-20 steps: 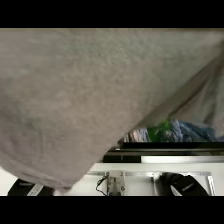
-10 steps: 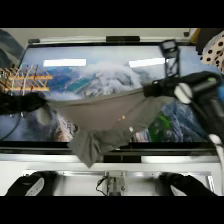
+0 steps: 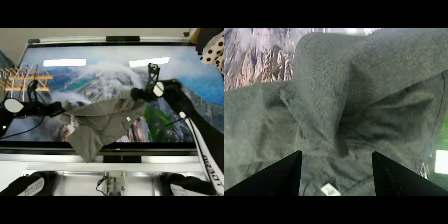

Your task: Fold the shirts.

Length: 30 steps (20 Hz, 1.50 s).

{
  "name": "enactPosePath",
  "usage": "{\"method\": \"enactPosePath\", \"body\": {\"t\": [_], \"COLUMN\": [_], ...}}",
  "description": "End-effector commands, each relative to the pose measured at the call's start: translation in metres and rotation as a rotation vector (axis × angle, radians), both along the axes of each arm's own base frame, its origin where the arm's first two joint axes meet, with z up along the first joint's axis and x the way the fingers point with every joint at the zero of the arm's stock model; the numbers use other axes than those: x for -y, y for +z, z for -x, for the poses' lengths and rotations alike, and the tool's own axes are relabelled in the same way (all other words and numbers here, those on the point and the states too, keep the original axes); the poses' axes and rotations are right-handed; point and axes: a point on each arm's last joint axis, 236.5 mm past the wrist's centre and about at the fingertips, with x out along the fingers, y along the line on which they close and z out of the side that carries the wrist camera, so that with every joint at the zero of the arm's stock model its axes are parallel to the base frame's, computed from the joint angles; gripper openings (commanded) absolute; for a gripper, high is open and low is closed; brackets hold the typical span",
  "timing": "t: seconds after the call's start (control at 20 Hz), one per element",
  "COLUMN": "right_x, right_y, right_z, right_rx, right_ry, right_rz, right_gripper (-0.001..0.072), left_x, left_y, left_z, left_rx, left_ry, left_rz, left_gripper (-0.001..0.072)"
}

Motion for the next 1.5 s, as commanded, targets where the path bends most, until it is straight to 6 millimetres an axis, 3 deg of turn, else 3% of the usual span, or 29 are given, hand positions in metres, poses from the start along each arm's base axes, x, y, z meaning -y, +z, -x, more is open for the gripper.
{"method": "enactPosePath", "body": {"t": [0.0, 0.1, 0.25, 0.35, 0.45, 0.6, 0.7, 0.85, 0.95, 1.0, 1.1, 1.15, 1.2, 1.35, 1.45], "right_x": [0.011, 0.0, -0.044, -0.071, -0.091, -0.129, -0.145, -0.155, -0.155, -0.155, -0.156, -0.156, -0.157, -0.152, -0.127], "right_y": [0.016, 0.008, -0.045, -0.077, -0.098, -0.112, -0.119, -0.119, -0.122, -0.124, -0.126, -0.125, -0.121, -0.073, -0.002], "right_z": [0.06, 0.116, 0.195, 0.22, 0.23, 0.232, 0.223, 0.203, 0.202, 0.203, 0.202, 0.201, 0.199, 0.186, 0.157], "right_rx": [-0.161, -0.289, -0.447, -0.484, -0.495, -0.486, -0.459, -0.391, -0.403, -0.415, -0.421, -0.418, -0.4, -0.241, -0.051], "right_ry": [0.131, 0.187, 0.13, 0.048, -0.002, -0.046, -0.117, -0.209, -0.235, -0.25, -0.269, -0.265, -0.236, 0.047, 0.172], "right_rz": [0.032, -0.011, -0.192, -0.296, -0.33, -0.392, -0.441, -0.495, -0.504, -0.507, -0.514, -0.514, -0.512, -0.457, -0.42], "right_gripper": [0.0542, 0.0542, 0.0544, 0.0675, 0.0675, 0.0675, 0.0673, 0.0672, 0.067, 0.0587, 0.0202, 0.0056, 0.0059, 0.0058, 0.0058], "left_x": [0.005, 0.005, 0.002, 0.002, 0.002, 0.002, 0.002, 0.002, 0.0, -0.001, -0.005, -0.008, -0.011, -0.023, -0.027], "left_y": [0.011, 0.022, 0.03, 0.029, 0.029, 0.029, 0.029, 0.029, 0.028, 0.028, 0.028, 0.028, 0.028, 0.045, 0.081], "left_z": [0.002, -0.003, -0.009, -0.009, -0.009, -0.009, -0.009, -0.009, -0.009, -0.009, -0.01, -0.01, -0.011, -0.009, -0.005], "left_rx": [0.053, 0.081, 0.103, 0.102, 0.102, 0.102, 0.102, 0.102, 0.102, 0.102, 0.107, 0.109, 0.109, 0.093, 0.105], "left_ry": [-0.187, -0.207, -0.208, -0.209, -0.209, -0.209, -0.209, -0.209, -0.21, -0.209, -0.213, -0.21, -0.199, -0.193, -0.224], "left_rz": [-0.062, -0.076, -0.094, -0.093, -0.094, -0.094, -0.094, -0.095, -0.105, -0.109, -0.116, -0.119, -0.119, -0.112, -0.112], "left_gripper": [0.0029, 0.0029, 0.0029, 0.003, 0.003, 0.003, 0.003, 0.003, 0.003, 0.003, 0.0029, 0.003, 0.003, 0.003, 0.0029]}}
